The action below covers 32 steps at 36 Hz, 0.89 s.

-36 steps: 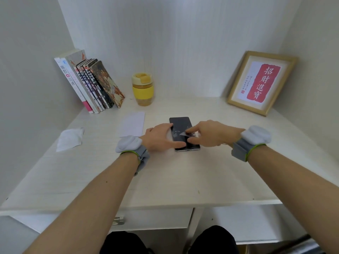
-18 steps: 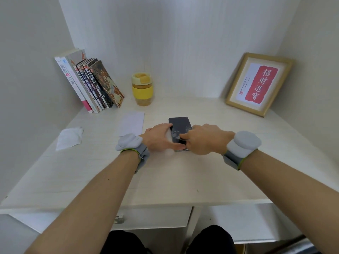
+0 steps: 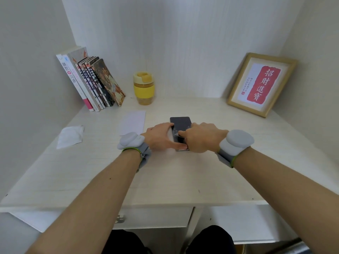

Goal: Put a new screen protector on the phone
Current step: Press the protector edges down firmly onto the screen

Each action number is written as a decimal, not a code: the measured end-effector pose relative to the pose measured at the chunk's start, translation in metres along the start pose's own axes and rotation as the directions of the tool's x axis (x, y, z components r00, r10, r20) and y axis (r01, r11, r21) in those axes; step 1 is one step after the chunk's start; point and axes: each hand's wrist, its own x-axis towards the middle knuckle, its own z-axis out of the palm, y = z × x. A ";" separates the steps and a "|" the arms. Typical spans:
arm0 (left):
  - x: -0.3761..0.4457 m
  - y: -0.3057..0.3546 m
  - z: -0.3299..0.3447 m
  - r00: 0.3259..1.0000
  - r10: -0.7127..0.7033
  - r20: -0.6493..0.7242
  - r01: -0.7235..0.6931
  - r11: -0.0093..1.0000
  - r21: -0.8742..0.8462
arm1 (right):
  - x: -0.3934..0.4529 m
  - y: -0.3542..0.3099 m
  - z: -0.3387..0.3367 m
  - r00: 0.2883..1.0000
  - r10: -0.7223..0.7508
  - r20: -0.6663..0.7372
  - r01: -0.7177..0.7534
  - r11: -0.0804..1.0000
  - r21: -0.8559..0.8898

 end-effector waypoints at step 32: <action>0.006 -0.005 0.003 1.000 -0.014 0.021 0.013 0.999 0.033 | 0.003 -0.005 -0.010 0.999 0.008 0.042 -0.009 1.000 0.019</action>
